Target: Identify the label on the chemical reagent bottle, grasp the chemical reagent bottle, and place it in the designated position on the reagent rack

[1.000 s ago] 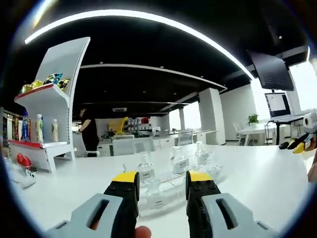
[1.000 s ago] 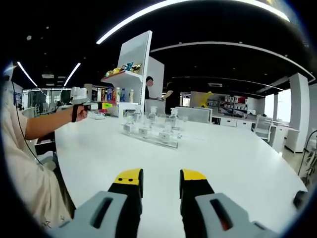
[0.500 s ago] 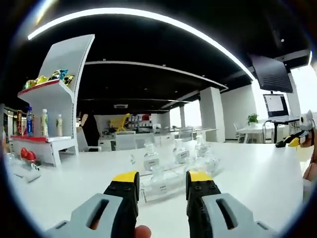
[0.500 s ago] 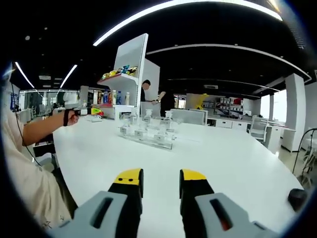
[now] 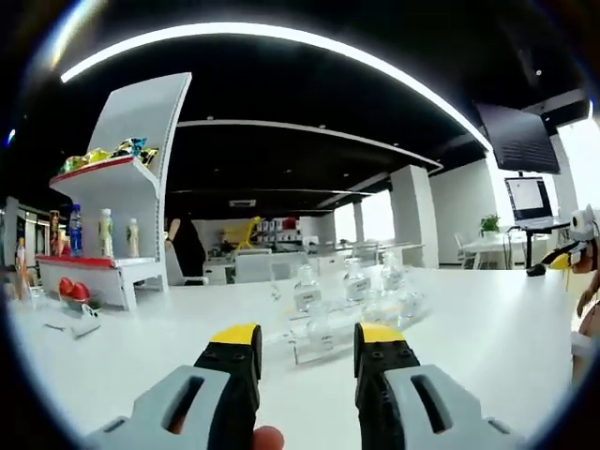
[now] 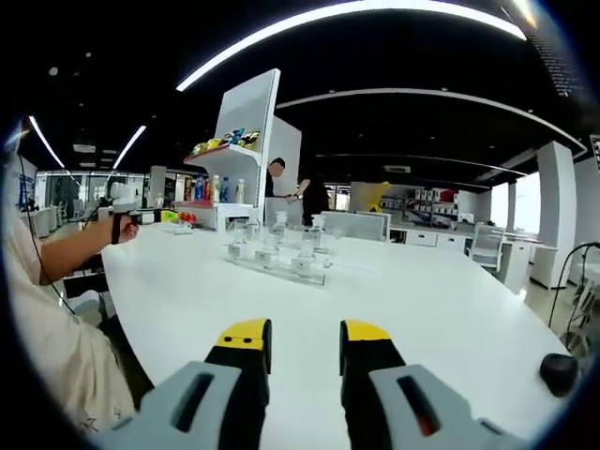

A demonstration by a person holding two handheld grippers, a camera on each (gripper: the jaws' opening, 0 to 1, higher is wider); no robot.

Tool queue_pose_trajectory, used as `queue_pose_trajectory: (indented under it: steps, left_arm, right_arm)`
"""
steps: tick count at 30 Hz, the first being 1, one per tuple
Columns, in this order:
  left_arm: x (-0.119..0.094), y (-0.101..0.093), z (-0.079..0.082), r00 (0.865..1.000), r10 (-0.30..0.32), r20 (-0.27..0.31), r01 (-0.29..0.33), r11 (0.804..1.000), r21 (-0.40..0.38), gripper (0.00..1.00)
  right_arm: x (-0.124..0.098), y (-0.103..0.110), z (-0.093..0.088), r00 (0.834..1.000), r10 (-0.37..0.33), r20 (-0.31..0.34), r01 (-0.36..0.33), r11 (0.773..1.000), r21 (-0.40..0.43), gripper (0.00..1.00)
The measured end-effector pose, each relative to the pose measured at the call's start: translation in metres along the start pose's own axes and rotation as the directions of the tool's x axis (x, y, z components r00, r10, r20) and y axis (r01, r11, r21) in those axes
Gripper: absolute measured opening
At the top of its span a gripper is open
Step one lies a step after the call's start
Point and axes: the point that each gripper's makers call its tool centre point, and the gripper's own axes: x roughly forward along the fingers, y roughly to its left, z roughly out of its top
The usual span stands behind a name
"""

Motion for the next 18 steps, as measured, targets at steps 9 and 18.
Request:
queue_pose_trajectory:
  steps: [9,18]
  left_arm:
    - [-0.029,0.005,-0.008,1.000,0.007,-0.003,-0.007,1.000,0.004,0.41]
    - [-0.064,-0.017,0.001,0.999,-0.039,0.020,0.039,0.999,0.005,0.41]
  right_arm:
    - [-0.007,0.000,0.006,1.000,-0.006,0.021,0.006,1.000,-0.010,0.29]
    - [-0.014,0.002,0.017,0.999,-0.012,0.046,0.013,0.999,-0.030,0.29]
